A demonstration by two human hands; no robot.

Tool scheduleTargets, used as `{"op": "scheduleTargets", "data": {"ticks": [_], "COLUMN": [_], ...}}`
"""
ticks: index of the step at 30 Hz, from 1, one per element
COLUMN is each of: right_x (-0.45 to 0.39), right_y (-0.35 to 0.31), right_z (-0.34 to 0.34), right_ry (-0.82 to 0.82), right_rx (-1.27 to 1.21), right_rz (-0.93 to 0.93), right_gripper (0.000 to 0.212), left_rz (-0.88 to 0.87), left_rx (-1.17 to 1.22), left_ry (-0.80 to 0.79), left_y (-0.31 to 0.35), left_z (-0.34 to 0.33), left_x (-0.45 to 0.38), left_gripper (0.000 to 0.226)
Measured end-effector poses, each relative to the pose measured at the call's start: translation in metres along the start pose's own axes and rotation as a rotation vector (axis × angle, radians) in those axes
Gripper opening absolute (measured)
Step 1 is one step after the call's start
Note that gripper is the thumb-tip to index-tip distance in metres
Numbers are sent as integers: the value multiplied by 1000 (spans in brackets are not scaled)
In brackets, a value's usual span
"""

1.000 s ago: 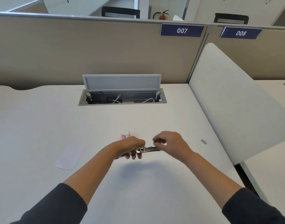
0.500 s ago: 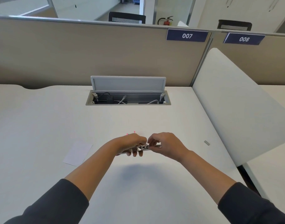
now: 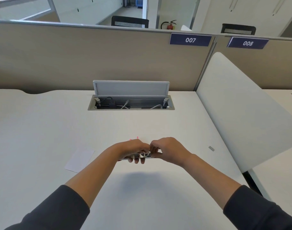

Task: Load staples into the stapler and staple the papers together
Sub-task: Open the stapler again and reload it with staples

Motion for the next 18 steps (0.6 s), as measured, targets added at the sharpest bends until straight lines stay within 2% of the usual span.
{"op": "scheduleTargets", "data": {"ticks": [7,11,13,15,16,18], "right_x": [1,5,10,18,22,26], "right_y": [3,13,25,37,38,28], "right_z": [-6,-5,-7,-18,-28,-52], "right_ry": [49,86,169,250,240,156], "right_rx": [2,-143,-336,-652,-859,-1236], "right_rz": [0,-99,-261,-523,-641,-740], "right_gripper": [19,26,26,22,20,19], "left_rz": [10,28,45,73,93,138], "left_rx": [6,16,5,-69,-140,-316], "left_ry": [13,36,55,76,88,109], "left_y": [-2,-2,-1,3,7,16], "left_z": [2,4,6,7,8,7], "left_x": [1,3,6,10,11,14], "left_gripper": [28,30,28,28,30,32]}}
Point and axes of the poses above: each hand's wrist, its own x-axis away from the middle knuckle, its own z-axis out of the back of the hand, y = z × x, the point moved 3 cm from there along -x, towards the middle knuckle, and after that the axes turned 3 degrees about -y, right-handed, at the moved point
